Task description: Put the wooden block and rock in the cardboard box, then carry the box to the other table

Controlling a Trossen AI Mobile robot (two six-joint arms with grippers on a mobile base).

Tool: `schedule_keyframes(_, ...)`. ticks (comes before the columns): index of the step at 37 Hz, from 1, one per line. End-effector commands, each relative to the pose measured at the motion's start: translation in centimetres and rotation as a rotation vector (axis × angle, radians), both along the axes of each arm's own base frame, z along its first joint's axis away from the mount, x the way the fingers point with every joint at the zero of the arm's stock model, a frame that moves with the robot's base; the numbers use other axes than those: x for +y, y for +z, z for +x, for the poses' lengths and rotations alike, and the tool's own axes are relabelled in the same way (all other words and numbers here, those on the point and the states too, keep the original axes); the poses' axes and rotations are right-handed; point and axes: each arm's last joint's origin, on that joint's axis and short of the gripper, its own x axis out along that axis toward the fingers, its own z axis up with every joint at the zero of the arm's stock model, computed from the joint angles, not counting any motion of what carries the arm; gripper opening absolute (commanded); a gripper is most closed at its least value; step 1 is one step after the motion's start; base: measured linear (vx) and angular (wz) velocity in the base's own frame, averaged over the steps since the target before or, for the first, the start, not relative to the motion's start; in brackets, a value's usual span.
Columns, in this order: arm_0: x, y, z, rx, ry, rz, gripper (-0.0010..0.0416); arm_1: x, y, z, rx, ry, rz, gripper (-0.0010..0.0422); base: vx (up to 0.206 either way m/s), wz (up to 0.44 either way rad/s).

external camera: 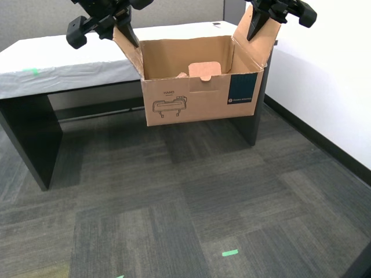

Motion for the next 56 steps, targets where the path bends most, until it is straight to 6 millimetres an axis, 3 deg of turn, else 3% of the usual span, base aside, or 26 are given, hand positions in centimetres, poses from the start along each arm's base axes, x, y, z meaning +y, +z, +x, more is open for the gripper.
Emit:
schedule_keyframes(1,0.03,0.12,0.02,-0.007,0.004,0.002,0.0,-0.01,0.03,-0.09,0.006,-0.004,0.004,0.0,0.078,0.057)
schedule_keyframes(56,-0.03,-0.02,-0.24,0.01,0.028,-0.016,-0.0001,0.32,-0.48,-0.69,0.078,0.018,0.061,0.0,0.082,0.01)
